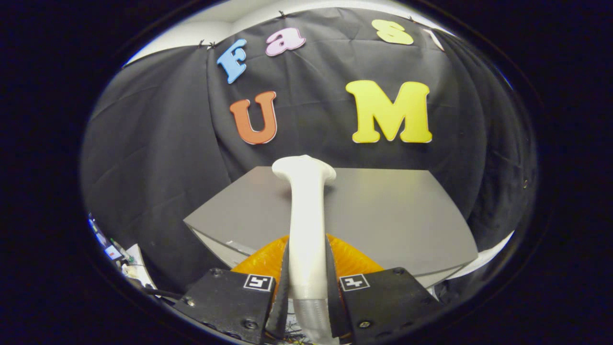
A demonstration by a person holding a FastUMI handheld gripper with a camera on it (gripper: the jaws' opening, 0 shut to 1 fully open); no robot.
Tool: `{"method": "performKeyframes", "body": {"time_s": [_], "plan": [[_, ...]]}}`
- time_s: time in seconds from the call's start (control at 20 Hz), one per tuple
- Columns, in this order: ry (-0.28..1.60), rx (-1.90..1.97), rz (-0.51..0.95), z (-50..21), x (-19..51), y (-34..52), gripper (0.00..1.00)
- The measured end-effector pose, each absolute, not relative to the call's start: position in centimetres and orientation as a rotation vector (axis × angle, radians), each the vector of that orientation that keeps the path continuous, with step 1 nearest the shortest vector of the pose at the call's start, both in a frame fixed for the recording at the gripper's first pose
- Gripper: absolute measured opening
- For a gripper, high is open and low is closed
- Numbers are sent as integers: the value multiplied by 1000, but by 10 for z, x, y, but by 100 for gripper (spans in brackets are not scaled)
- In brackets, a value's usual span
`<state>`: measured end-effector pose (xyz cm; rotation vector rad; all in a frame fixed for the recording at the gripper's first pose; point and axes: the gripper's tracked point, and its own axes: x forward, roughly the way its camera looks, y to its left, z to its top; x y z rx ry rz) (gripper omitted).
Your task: Iron the clothes twice with a garment steamer, once on the left side and once on the right side.
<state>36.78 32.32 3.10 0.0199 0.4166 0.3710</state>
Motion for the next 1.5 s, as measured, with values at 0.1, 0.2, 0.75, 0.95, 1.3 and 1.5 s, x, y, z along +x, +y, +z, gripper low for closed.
{"method": "performKeyframes", "body": {"time_s": [0.1, 0.2, 0.75, 0.95, 1.3, 1.5], "plan": [[367, 51, 347, 53, 350, 296, 37], [322, 74, 306, 74, 332, 262, 37], [116, 148, 53, 163, 203, 59, 37], [73, 201, -11, 180, 189, 5, 37], [24, 207, -15, 216, 232, -41, 37], [14, 189, 14, 235, 271, -45, 37]]}}
